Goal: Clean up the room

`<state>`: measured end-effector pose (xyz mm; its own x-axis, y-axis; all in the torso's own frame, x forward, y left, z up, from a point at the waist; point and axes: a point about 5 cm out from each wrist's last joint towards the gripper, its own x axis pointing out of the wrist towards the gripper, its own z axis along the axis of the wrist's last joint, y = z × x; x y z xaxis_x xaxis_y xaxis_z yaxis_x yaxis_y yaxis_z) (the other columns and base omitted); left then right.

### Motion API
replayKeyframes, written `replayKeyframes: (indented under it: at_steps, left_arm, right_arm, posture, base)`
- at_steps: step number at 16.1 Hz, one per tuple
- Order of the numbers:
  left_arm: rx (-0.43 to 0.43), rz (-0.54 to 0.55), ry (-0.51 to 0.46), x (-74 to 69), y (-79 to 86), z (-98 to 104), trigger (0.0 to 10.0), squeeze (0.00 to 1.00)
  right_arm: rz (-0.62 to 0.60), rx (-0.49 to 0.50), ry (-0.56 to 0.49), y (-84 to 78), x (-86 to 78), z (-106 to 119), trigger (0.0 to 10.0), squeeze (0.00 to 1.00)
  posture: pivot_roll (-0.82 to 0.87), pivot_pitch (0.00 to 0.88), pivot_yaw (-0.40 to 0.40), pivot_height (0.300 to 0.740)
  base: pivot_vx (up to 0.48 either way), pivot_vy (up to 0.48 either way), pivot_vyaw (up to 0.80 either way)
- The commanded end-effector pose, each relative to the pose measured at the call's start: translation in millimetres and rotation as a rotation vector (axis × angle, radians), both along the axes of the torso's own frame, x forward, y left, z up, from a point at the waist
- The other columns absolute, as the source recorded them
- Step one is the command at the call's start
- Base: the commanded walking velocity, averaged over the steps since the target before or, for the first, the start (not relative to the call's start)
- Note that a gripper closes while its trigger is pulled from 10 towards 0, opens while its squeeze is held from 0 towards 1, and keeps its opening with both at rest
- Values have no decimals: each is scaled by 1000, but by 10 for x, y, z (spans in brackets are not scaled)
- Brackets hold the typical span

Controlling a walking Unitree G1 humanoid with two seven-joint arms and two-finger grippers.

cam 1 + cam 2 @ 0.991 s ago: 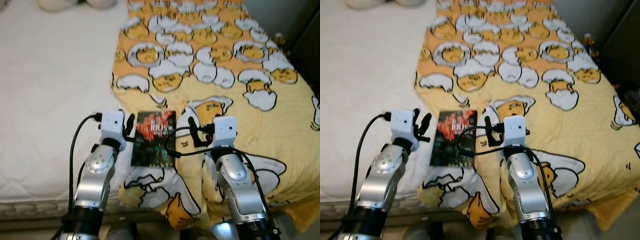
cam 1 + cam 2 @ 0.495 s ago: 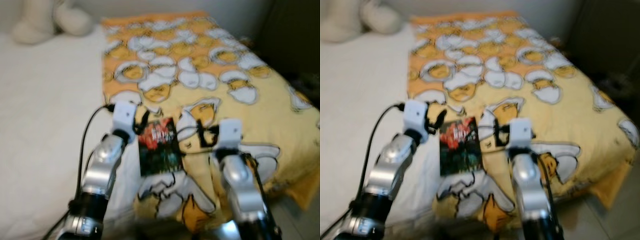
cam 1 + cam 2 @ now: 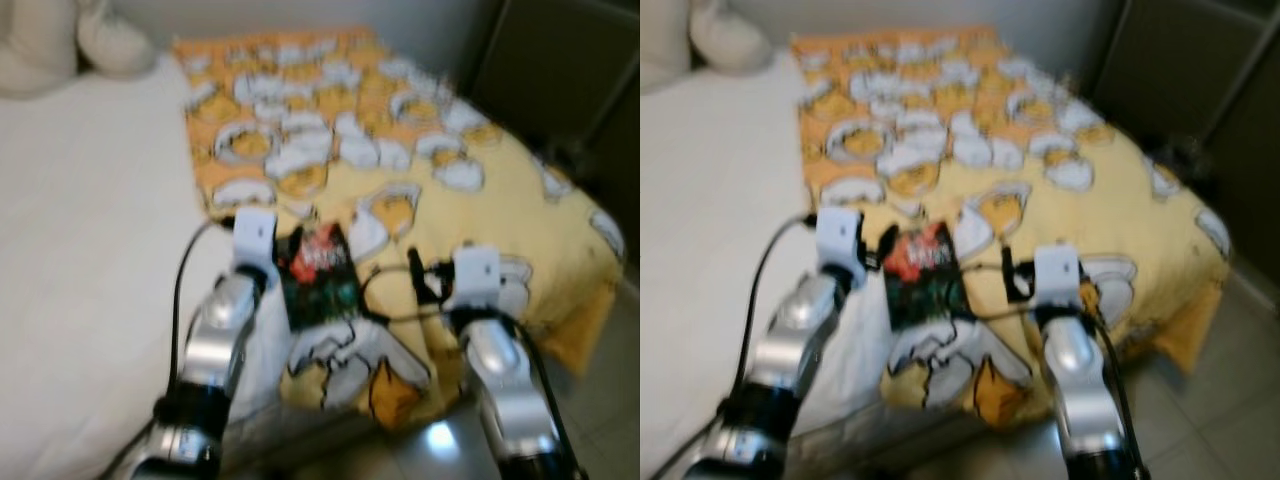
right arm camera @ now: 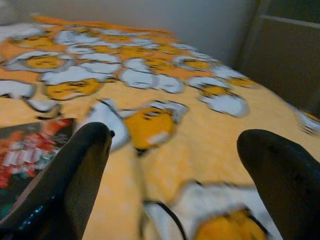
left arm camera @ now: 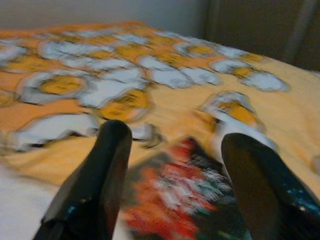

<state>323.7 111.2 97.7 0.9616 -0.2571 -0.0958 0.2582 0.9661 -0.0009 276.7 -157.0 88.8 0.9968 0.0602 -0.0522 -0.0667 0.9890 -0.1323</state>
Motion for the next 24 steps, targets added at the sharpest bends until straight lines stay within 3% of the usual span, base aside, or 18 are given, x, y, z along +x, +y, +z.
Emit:
replayKeyframes:
  at_steps: [1, 3, 4, 6, 7, 9, 10, 11, 16, 21, 24]
  left_arm:
    - [9, 8, 0, 23, 4, 0, 10000, 1000]
    - [5, 15, 11, 59, -11, -12, 10000, 1000]
    - [17, 14, 15, 81, -22, -16, 10000, 0]
    - [31, -2, 14, 127, -68, -16, 10000, 0]
    - [37, 9, 14, 154, -66, -17, 10000, 1000]
    - [16, 43, 37, 211, -44, -41, 10000, 1000]
    - [-80, 126, 154, 267, 54, -137, 10000, 1000]
    - [-112, 158, 199, 287, 119, -178, 10000, 0]
    - [-71, 242, 274, 367, 322, -250, 10000, 0]
    - [-81, 259, 355, 252, 257, -460, 10000, 0]
    - [57, 268, 389, 123, 242, -635, 10000, 0]
  right_arm:
    - [13, 13, -11, 24, -15, 29, 10000, 0]
    - [42, -13, 6, 50, -37, 19, 10000, 0]
    - [48, -19, 6, 40, -47, 25, 10000, 0]
    - [43, -31, 6, -5, -60, 33, 10000, 0]
    - [40, -34, 5, -22, -70, 37, 10000, 0]
    - [35, -35, 4, -50, -104, 43, 10000, 0]
    - [35, -33, 10, -55, -133, 32, 10000, 0]
    - [36, -31, 10, -55, -157, 33, 10000, 0]
    - [24, -51, 62, -191, -452, -20, 10000, 0]
    - [29, -74, 110, -266, -626, -14, 10000, 0]
    - [50, -80, 134, -259, -679, -18, 10000, 0]
  posture:
    - [-53, 34, -27, 740]
    - [-62, 39, -36, 740]
    - [-66, 44, -40, 740]
    - [-82, 52, -41, 740]
    - [-89, 53, -41, 740]
    - [-95, 54, -44, 740]
    - [-106, 50, -43, 740]
    - [-117, 50, -39, 740]
    - [-187, 99, -52, 740]
    - [-228, 142, -87, 740]
    - [-235, 154, -102, 740]
  base:
    - [0, 0, -587]
    - [0, 0, 0]
    - [0, 0, 0]
    - [0, 0, 0]
    - [0, 0, 0]
    - [0, 0, 0]
    - [0, 0, 0]
    - [0, 0, 0]
    - [0, 0, 0]
    - [0, 0, 0]
    - [0, 0, 0]
